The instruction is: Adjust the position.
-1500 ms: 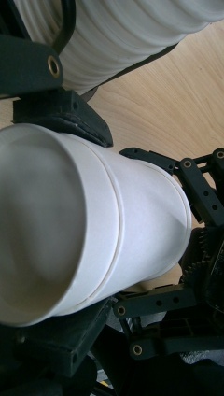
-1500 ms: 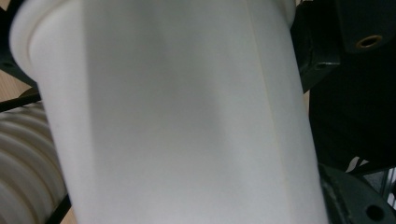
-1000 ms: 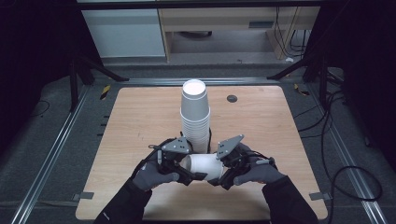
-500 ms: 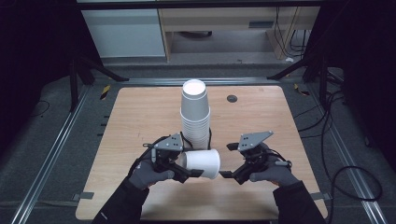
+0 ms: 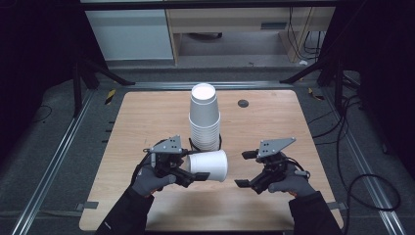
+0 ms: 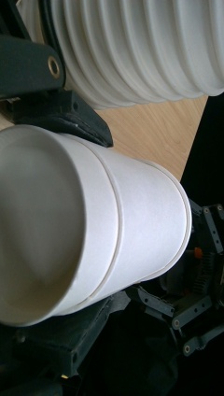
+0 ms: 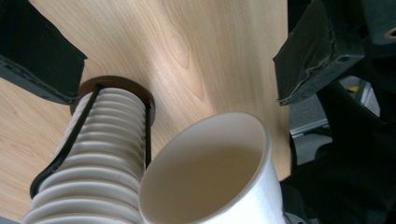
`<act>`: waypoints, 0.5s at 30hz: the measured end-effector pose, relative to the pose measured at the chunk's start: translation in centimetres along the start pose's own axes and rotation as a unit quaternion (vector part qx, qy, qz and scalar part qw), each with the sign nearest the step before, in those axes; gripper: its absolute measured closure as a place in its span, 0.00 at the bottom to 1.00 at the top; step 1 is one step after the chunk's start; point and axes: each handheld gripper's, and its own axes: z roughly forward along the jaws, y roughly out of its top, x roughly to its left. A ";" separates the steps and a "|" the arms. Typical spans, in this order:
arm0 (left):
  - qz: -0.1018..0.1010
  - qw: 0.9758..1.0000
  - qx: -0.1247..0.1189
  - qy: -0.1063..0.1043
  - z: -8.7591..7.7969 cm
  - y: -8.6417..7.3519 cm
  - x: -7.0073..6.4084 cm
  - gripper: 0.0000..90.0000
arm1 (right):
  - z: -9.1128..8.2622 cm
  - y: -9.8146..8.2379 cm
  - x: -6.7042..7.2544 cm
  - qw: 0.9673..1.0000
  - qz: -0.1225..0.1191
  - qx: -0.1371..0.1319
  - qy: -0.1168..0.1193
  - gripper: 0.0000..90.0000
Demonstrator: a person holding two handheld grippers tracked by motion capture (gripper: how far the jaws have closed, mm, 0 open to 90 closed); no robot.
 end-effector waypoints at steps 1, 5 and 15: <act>0.002 1.000 0.001 -0.003 0.0 0.0 0.0 0.23 | 0.1 -0.1 0.0 1.000 0.000 -0.003 -0.001 0.02; 0.007 1.000 -0.005 -0.005 0.3 0.0 -0.2 0.23 | 0.7 -0.3 -0.1 1.000 0.007 -0.004 0.008 0.03; 0.016 1.000 -0.010 -0.018 1.2 0.0 -0.7 0.23 | 1.8 -0.3 0.4 0.999 0.005 -0.005 0.035 0.03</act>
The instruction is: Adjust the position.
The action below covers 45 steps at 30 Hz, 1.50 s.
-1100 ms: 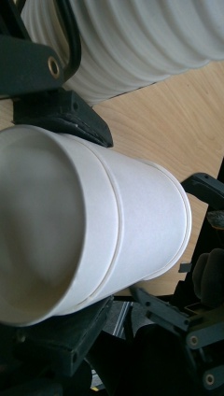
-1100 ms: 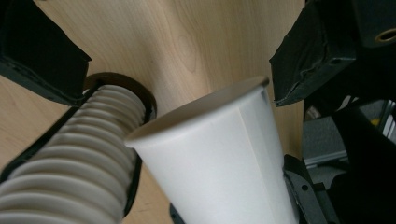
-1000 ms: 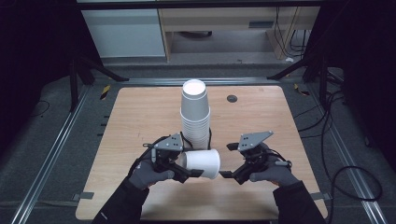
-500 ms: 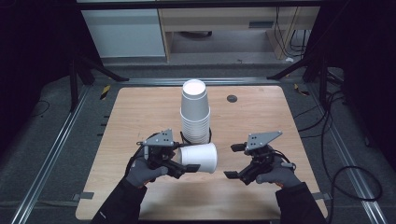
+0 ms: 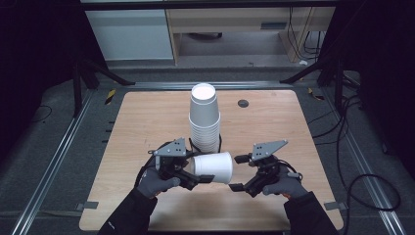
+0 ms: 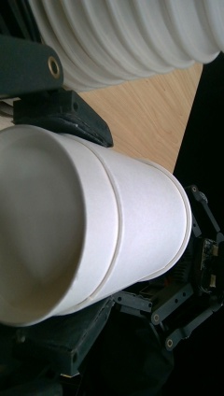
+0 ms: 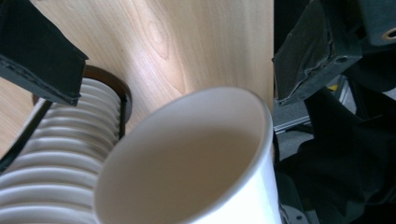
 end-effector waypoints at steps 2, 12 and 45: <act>-0.001 1.000 -0.001 -0.003 0.2 0.0 -0.1 0.23 | 0.2 0.0 0.0 1.000 0.000 0.001 0.004 0.03; 0.003 1.000 -0.013 -0.017 1.1 0.1 -0.7 0.23 | 1.0 -0.1 0.1 1.000 0.002 0.006 0.017 0.03; 0.005 0.999 0.003 -0.034 1.9 -0.1 -0.9 0.23 | 1.8 -0.7 0.1 0.999 -0.007 0.004 0.045 0.13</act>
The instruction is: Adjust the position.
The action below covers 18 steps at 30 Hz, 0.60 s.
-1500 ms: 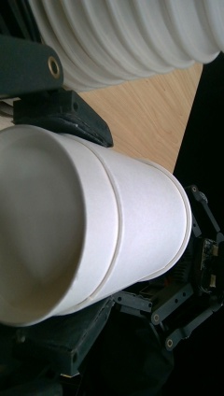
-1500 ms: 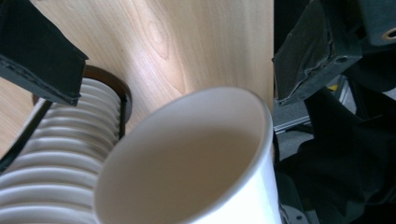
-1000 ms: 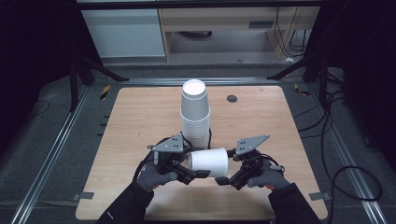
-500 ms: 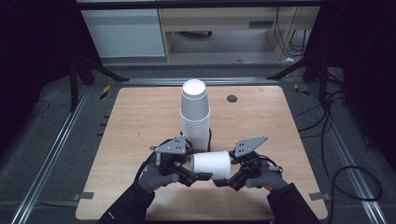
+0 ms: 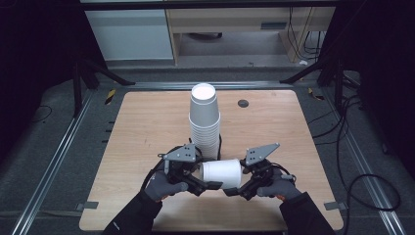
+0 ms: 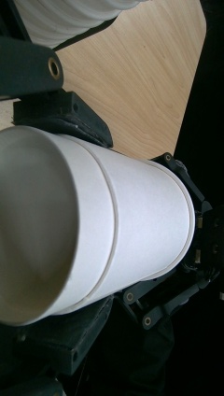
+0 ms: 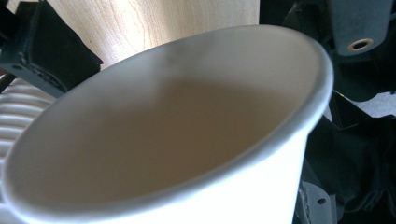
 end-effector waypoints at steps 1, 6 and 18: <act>-0.001 1.000 0.000 -0.001 0.0 0.0 0.0 0.23 | 0.0 0.0 0.0 1.000 -0.001 -0.001 0.000 0.13; 0.003 1.000 0.001 -0.007 0.0 0.0 -0.1 0.23 | 0.1 0.1 0.1 1.000 -0.002 -0.004 0.001 0.11; 0.002 1.000 0.002 -0.006 0.0 0.1 0.0 0.24 | 0.2 0.0 0.1 1.000 -0.003 -0.009 0.007 0.13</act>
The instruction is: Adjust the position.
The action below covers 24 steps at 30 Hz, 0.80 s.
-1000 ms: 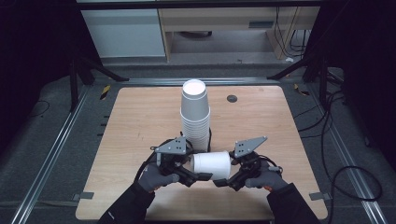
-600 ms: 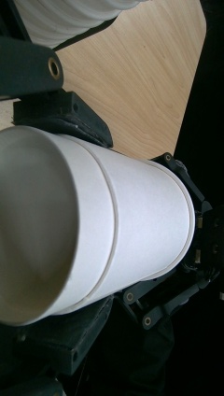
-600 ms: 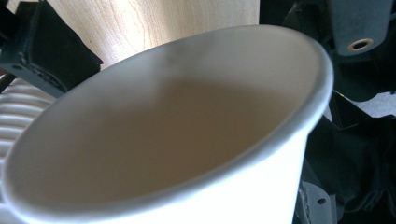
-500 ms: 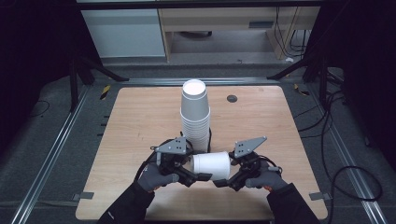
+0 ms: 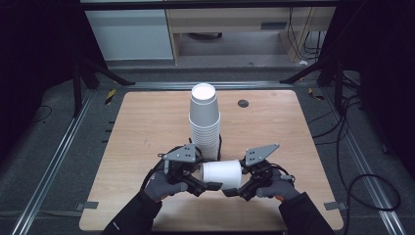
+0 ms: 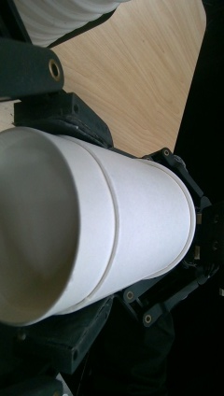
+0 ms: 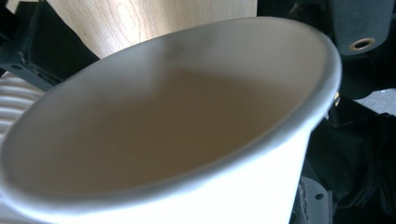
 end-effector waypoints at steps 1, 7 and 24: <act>0.002 1.000 0.000 0.000 0.0 0.0 0.0 0.24 | 0.0 0.0 0.0 1.000 0.001 0.000 0.001 0.14; -0.003 1.000 -0.003 -0.001 0.1 0.0 -0.1 0.23 | -0.1 -0.1 0.0 1.000 0.001 -0.001 0.003 0.13; -0.007 1.000 0.012 0.025 -2.3 0.3 0.2 0.18 | -1.3 -0.1 -0.4 1.000 -0.006 0.015 -0.019 0.13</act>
